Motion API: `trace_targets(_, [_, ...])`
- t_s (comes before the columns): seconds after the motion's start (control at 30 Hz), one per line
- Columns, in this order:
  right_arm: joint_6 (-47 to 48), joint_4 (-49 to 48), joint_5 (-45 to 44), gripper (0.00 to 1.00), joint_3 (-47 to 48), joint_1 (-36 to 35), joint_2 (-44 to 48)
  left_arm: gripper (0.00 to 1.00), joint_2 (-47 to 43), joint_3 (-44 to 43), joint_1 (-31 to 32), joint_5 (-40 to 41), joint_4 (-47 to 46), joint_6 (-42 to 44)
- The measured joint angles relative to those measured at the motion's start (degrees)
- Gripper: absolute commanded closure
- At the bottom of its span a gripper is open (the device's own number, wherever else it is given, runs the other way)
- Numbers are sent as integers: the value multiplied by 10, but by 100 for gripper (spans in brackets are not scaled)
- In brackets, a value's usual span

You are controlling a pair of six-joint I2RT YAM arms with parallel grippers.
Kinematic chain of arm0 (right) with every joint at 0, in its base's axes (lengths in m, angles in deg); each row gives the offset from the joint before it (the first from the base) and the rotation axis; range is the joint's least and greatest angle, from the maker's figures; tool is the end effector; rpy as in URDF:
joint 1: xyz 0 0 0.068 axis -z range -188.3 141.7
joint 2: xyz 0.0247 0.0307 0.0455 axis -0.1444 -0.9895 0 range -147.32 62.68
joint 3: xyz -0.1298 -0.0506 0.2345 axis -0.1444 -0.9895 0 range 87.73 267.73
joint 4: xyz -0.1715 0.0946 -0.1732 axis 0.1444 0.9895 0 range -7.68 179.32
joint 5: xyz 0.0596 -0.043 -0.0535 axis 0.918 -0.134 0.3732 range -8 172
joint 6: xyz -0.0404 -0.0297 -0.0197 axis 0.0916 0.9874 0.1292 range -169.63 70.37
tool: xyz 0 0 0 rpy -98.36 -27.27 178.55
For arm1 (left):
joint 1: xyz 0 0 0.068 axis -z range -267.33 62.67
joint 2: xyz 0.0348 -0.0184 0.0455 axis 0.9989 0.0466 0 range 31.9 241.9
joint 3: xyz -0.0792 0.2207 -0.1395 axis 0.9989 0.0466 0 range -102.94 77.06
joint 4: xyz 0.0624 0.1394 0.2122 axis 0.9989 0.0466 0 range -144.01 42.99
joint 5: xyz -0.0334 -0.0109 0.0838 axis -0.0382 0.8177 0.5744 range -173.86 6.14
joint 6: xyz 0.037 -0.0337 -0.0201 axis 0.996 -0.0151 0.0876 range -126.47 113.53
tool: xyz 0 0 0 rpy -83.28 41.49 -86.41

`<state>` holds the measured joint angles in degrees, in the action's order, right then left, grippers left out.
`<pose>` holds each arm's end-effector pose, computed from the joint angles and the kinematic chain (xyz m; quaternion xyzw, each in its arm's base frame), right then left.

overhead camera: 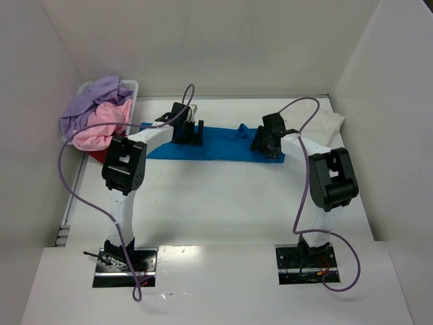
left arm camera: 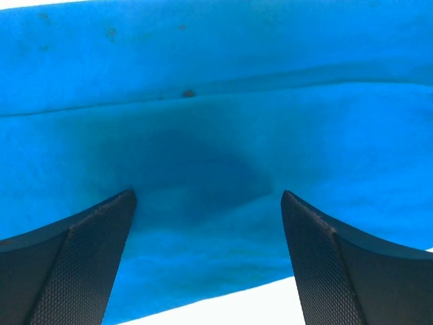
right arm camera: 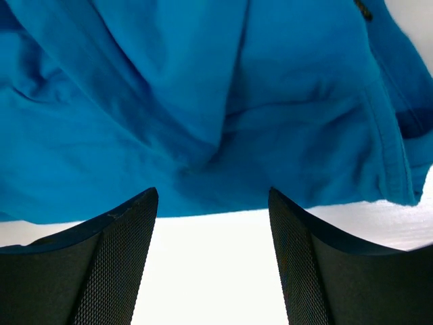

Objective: Fold and stack the t-shirts
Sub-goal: Fold the other side of the tshirt into a rectangle

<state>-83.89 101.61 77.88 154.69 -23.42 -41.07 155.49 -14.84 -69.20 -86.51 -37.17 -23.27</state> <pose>0.3637 0.0956 0.1805 0.1693 0.9408 0.0906 0.2792 0.4543 -0.1505 0.1737 0.0191 0.9349 -0.1269 0.3310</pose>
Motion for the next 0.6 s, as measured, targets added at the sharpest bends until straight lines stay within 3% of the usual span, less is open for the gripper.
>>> trace_targets(0.2, [-5, -10, -2, 31, 25, 0, -6, 4, 5, -3, -3, 0, 2, 0])
trace_targets(0.3, [-6, -15, -2, 37, 25, 0, -8, 4, 5, -3, -3, 0, 1, 0])
trace_targets(0.43, [-6, -20, -2, 47, 28, 0, -24, 4, 6, -3, -3, -1, 2, 0])
trace_targets(0.6, [-11, -28, -4, 70, 36, 0, -62, 4, 6, -4, -3, -2, 2, 0])
